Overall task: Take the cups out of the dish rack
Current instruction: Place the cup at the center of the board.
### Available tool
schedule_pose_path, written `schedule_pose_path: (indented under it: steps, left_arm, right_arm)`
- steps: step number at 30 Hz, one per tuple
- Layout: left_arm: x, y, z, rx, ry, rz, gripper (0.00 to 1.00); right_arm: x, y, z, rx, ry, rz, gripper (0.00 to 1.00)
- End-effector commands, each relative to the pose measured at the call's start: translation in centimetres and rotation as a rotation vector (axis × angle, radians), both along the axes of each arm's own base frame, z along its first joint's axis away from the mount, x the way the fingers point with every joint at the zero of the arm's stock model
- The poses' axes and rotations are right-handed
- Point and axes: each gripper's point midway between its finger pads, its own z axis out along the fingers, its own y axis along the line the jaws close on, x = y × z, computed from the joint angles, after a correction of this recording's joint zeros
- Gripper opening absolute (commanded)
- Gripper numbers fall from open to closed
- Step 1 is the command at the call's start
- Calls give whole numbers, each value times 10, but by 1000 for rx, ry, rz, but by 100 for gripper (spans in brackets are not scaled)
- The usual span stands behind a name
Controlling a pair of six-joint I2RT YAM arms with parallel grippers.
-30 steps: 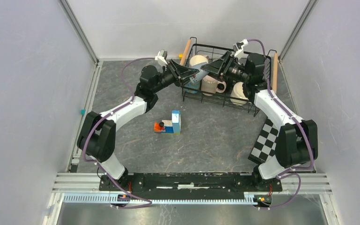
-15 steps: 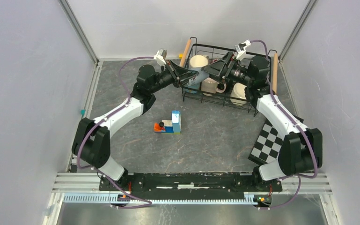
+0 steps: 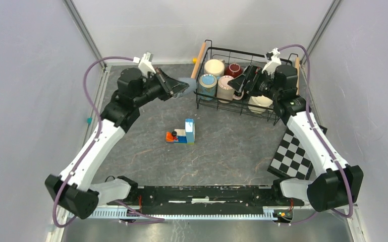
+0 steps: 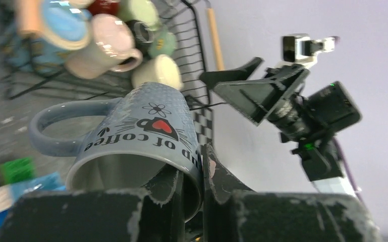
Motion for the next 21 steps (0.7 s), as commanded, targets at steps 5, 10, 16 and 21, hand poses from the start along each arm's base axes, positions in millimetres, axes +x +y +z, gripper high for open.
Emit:
schedule_pose_path:
  steps: [5,10,16,21]
  left_arm:
    - [-26,97,-51,388,113,278,2]
    - [-28,133,-93,567,236,381,2]
    - [-18,173,-157,795,391,465,2]
    - [4,185,-188,901,465,452,2]
  right_arm:
    - [-4,-25,-5,-210,-50,-70,98]
    - [-6,-22,-5,-257,-65,-65,98]
    - [-6,-16,-16,-310,-58,-46,98]
    - [-7,-2,-25,-320,-47,5,98]
